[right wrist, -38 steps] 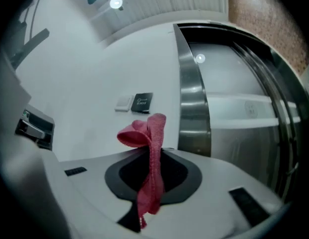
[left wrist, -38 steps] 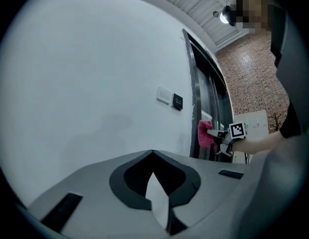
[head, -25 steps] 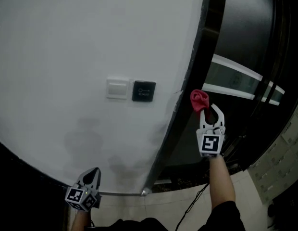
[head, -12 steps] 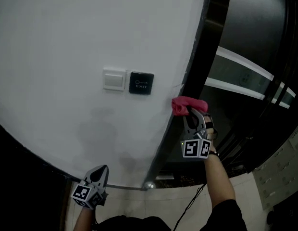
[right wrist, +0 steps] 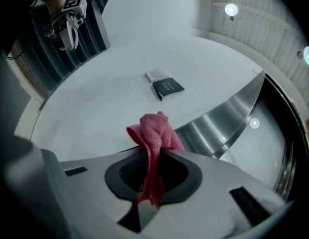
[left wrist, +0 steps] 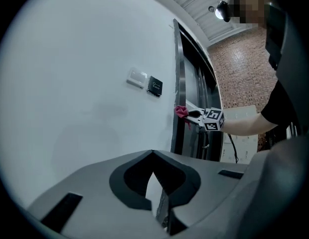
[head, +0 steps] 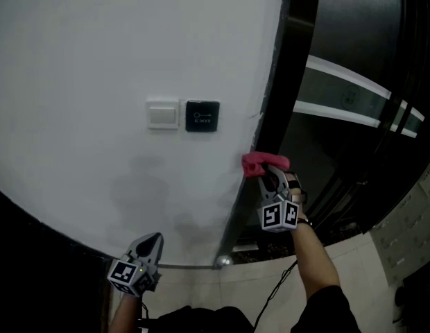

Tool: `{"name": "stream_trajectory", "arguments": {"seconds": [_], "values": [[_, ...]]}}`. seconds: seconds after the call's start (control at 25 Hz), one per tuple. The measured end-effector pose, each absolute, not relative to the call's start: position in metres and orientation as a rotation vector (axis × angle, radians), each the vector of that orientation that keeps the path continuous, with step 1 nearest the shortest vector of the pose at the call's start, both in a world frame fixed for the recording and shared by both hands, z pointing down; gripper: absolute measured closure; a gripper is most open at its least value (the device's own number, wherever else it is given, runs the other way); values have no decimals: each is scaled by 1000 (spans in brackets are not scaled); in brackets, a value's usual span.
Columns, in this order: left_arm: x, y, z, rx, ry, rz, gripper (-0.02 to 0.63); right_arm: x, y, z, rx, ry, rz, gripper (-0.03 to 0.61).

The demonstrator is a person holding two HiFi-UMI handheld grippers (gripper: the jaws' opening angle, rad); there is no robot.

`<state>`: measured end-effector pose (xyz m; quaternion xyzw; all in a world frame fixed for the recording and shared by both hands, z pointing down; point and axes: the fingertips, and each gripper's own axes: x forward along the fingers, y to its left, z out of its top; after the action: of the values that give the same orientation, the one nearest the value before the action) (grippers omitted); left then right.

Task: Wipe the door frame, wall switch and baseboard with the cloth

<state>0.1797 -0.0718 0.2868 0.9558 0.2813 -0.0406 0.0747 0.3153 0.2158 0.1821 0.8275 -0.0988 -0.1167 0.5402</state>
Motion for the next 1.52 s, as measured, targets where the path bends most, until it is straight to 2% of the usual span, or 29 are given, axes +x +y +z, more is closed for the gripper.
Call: {"name": "stream_trajectory", "arguments": {"seconds": [0.84, 1.52], "values": [[182, -75, 316, 2873, 883, 29, 623, 315, 220, 290, 2029, -297, -129, 529], [195, -79, 315, 2884, 909, 3, 623, 316, 216, 394, 1981, -397, 101, 529]]}}
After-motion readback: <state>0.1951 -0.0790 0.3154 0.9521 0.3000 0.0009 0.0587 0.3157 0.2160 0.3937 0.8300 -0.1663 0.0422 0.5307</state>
